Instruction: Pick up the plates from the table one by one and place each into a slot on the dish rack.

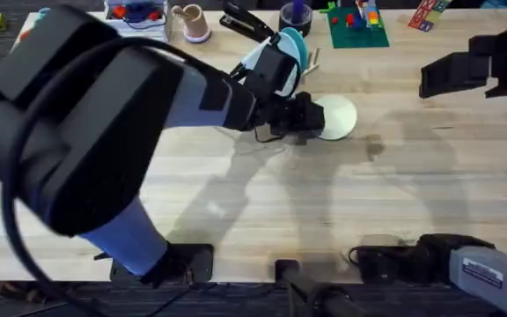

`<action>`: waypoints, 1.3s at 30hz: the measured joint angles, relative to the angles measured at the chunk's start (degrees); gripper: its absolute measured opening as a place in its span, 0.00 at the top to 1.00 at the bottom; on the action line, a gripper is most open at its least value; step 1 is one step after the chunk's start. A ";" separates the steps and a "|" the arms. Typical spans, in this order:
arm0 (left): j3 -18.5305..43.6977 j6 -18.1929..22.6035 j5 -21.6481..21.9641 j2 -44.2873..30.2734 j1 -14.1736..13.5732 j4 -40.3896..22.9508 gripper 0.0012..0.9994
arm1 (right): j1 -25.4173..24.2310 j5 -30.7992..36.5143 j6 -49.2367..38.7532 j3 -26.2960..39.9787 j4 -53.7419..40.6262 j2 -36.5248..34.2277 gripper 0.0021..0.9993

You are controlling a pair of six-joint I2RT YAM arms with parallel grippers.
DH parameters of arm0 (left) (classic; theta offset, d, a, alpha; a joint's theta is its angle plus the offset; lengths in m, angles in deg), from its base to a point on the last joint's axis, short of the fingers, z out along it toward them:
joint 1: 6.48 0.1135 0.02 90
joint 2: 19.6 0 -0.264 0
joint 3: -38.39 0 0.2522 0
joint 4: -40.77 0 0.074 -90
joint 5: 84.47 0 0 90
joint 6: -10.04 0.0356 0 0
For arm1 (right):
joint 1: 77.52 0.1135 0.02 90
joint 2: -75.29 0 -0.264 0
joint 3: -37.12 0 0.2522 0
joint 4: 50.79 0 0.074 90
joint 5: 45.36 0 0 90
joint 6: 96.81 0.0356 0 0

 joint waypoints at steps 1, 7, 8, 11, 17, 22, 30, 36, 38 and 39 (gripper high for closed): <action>0.19 -0.02 -0.74 -0.66 0.11 0.32 0.96 | 0.00 0.00 0.00 0.00 0.00 0.00 0.00; 0.97 -0.02 -1.99 -1.65 0.31 0.73 0.96 | 0.00 0.00 0.00 0.00 0.02 0.00 0.00; 0.97 -0.02 -1.99 -1.65 0.31 0.73 0.96 | 0.00 0.00 0.00 0.00 0.02 0.00 0.00; 0.97 -0.02 -1.99 -1.65 0.31 0.73 0.96 | 0.00 0.00 0.00 0.00 0.02 0.00 0.00; 0.97 -0.02 -2.01 -1.65 0.31 0.73 0.96 | 0.00 -0.67 0.00 0.00 0.13 0.00 0.01; 0.97 0.00 -2.00 -1.65 0.31 0.73 0.96 | 0.00 -2.68 -0.06 -2.12 2.99 0.00 0.00; 0.97 -0.04 -1.99 -1.65 0.31 0.73 0.96 | -2.24 -8.71 -0.11 -9.06 11.31 0.00 0.00; 0.97 -0.04 -2.01 -1.65 0.31 0.73 0.96 | -5.99 -15.61 -2.32 -10.16 13.06 -1.71 0.00; 0.97 -0.03 -1.99 -1.65 0.31 0.73 0.96 | -6.61 -17.66 -3.40 -10.16 13.49 -3.90 0.00; 0.97 -0.04 -1.99 -1.65 0.31 0.73 0.96 | -6.77 -18.47 -3.81 -10.16 13.62 -4.99 0.00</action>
